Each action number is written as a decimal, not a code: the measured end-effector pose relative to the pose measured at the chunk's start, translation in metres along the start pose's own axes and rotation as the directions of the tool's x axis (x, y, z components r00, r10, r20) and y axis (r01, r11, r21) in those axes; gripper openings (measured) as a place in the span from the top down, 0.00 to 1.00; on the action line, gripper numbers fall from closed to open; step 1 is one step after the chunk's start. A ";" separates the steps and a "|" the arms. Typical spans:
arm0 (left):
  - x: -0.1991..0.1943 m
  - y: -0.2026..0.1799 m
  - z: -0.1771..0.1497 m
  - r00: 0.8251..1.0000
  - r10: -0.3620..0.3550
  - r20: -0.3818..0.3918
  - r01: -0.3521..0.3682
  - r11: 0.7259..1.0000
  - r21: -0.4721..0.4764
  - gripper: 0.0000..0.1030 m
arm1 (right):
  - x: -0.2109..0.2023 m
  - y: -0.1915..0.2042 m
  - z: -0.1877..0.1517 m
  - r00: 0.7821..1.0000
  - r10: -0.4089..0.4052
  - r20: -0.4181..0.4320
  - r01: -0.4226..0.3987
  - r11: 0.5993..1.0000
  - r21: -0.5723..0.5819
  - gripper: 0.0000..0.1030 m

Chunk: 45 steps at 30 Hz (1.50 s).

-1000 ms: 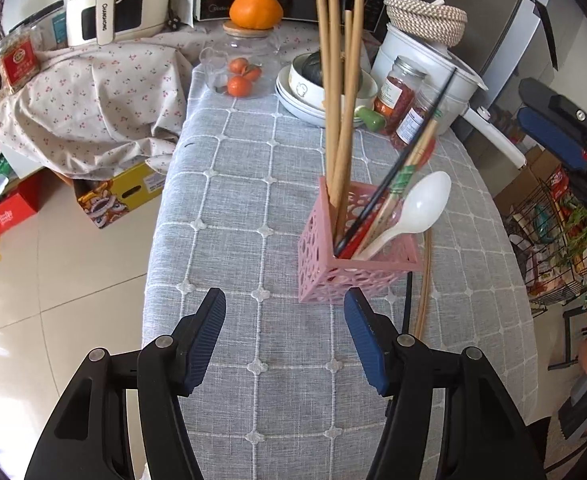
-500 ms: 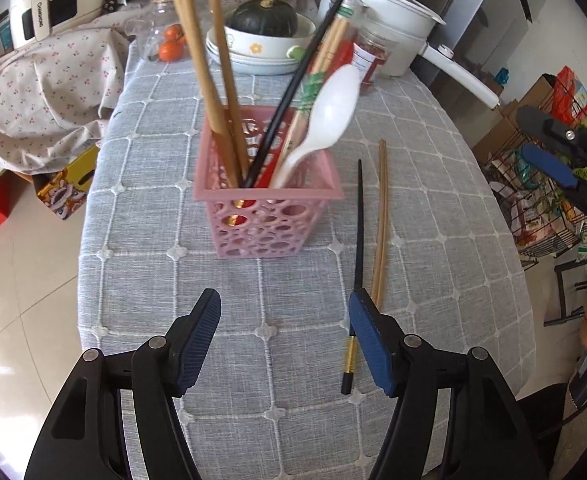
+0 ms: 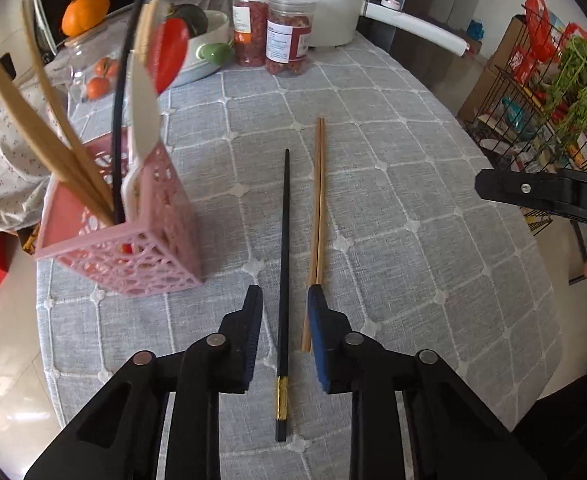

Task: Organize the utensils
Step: 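Close the left gripper on the last black chopstick while the right approaches a wooden chopstick, then grasp the wooden chopstick with the right gripper while the left lifts the black chopstick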

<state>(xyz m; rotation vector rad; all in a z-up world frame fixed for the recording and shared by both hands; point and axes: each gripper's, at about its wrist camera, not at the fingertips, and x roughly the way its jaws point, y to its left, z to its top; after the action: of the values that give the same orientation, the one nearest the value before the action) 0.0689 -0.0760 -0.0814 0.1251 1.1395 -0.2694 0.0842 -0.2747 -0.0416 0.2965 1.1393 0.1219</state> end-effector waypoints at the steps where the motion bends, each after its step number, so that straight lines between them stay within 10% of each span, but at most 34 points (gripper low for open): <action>1: 0.008 -0.005 0.005 1.000 0.019 -0.004 -0.019 1.000 0.003 0.84 | -0.001 -0.003 0.000 1.000 -0.002 0.003 0.002 1.000 0.003 0.30; 11: 0.062 -0.016 0.046 0.983 0.183 -0.016 -0.183 0.983 -0.014 0.87 | -0.003 -0.010 -0.002 0.998 0.053 -0.035 -0.054 0.998 -0.013 0.27; 25: 0.081 -0.018 0.064 0.990 0.110 -0.087 -0.111 0.994 -0.006 0.94 | 0.005 -0.021 -0.005 0.997 0.036 -0.074 -0.035 0.999 0.018 0.27; 45: -0.080 0.014 -0.007 0.976 -0.043 0.213 0.041 0.999 0.013 0.95 | 0.032 0.026 0.005 0.996 0.008 -0.089 -0.011 0.999 -0.034 0.27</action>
<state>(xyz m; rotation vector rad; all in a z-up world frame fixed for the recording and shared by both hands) 0.0352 -0.0492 -0.0117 0.0777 0.9282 -0.3177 0.1037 -0.2428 -0.0594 0.2680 1.2225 0.1643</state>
